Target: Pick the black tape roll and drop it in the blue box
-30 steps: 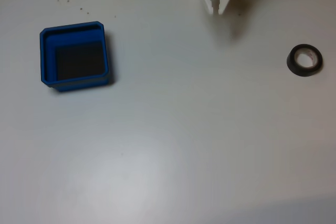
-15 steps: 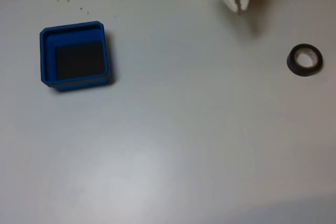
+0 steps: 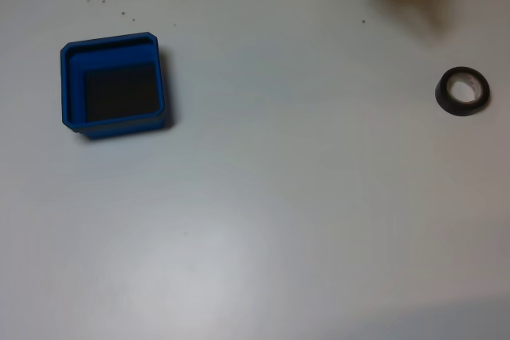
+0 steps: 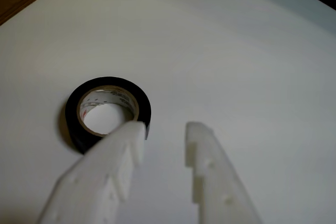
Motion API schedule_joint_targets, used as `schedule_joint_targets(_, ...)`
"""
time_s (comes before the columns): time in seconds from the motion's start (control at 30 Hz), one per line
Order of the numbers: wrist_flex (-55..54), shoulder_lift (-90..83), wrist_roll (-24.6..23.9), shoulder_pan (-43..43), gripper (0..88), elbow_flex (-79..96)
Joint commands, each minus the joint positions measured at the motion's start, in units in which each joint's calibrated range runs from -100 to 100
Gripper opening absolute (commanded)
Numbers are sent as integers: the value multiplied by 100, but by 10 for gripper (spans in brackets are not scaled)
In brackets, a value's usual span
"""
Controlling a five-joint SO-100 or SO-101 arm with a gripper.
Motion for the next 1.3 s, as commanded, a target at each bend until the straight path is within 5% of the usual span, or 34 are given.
schedule_joint_targets(0.0, -84, -391, -12, -70, 14, 90)
schedule_joint_targets(0.5, -75, 1340, 5, -177, 14, -315)
schedule_joint_targets(0.8, -18, 3765, 14, -158, 14, -2013)
schedule_joint_targets(1.27, 2581, 7151, -4, -158, 14, -5741)
